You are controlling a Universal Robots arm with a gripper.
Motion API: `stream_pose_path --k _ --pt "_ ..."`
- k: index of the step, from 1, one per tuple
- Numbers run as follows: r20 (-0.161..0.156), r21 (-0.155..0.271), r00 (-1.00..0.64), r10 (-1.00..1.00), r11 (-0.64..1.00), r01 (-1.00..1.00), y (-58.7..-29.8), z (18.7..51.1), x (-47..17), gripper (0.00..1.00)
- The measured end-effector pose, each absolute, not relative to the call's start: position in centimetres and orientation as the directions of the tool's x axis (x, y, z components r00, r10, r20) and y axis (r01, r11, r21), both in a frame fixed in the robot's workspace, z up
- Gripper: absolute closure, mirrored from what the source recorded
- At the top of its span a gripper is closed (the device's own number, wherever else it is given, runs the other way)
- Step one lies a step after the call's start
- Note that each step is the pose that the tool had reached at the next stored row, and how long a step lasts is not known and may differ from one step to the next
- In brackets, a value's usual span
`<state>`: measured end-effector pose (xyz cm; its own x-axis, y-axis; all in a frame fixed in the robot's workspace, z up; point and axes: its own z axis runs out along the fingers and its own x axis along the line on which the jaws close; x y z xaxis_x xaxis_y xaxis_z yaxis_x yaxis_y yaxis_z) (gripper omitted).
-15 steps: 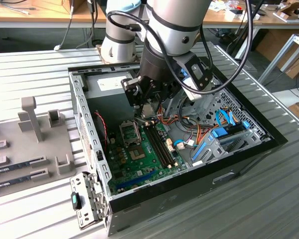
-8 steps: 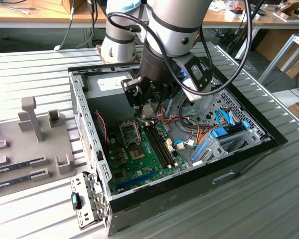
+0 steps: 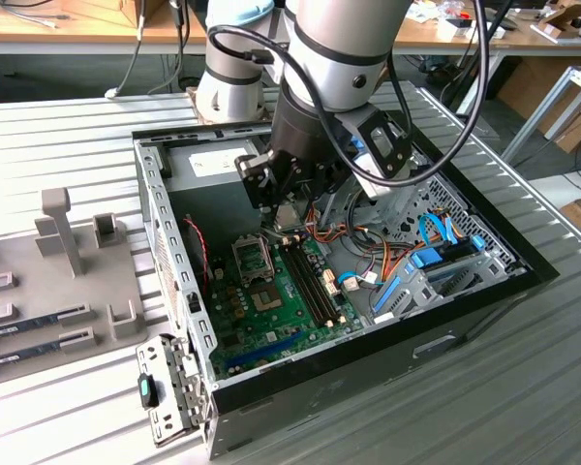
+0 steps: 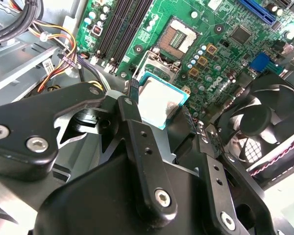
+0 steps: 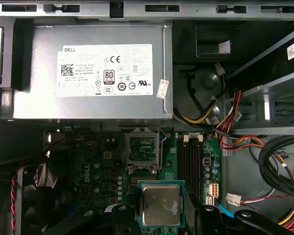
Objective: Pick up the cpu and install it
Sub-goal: 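Pick up the cpu and move it towards the insertion slot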
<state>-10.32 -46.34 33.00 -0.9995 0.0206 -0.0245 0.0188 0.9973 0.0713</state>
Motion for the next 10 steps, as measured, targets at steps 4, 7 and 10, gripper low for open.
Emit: stream_pose_path --k 4,7,10 --pt "-0.024 0.071 -0.999 0.021 0.997 0.019 -46.35 32.93 -10.32 0.53" --pt "-0.024 0.071 -0.999 0.020 0.997 0.019 -46.35 32.86 -10.32 0.53" --pt "-0.024 0.071 -0.999 0.021 0.997 0.019 -46.37 32.63 -10.32 0.53"
